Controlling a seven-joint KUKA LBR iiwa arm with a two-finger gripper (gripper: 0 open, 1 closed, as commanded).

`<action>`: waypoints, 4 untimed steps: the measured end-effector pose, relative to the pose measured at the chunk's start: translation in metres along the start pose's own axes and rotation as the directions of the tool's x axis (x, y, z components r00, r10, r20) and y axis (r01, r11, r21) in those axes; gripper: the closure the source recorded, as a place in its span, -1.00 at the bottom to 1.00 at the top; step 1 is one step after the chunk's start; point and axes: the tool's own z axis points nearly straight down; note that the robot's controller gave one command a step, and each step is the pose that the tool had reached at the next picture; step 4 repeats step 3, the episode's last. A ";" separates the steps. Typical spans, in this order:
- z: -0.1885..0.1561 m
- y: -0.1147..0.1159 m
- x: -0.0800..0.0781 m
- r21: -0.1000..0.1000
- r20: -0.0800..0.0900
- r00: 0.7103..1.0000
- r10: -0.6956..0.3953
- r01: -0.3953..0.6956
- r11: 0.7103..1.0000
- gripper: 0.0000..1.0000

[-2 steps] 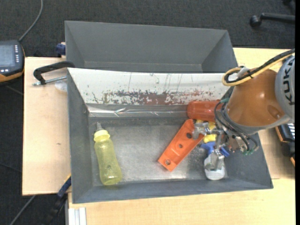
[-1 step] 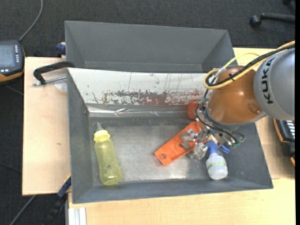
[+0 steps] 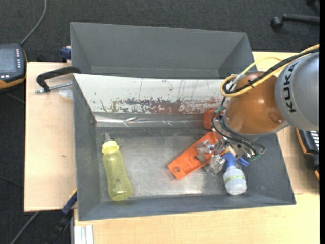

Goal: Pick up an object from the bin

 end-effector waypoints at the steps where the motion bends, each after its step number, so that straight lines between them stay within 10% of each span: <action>1: -0.124 0.020 0.012 0.001 0.005 1.000 -0.008 0.008 1.000 1.00; 4: -0.219 0.023 -0.009 0.003 0.011 0.999 -0.031 0.031 1.000 1.00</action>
Offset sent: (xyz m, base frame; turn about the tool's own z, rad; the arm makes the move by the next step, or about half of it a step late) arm 0.0000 0.0000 0.0000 0.0000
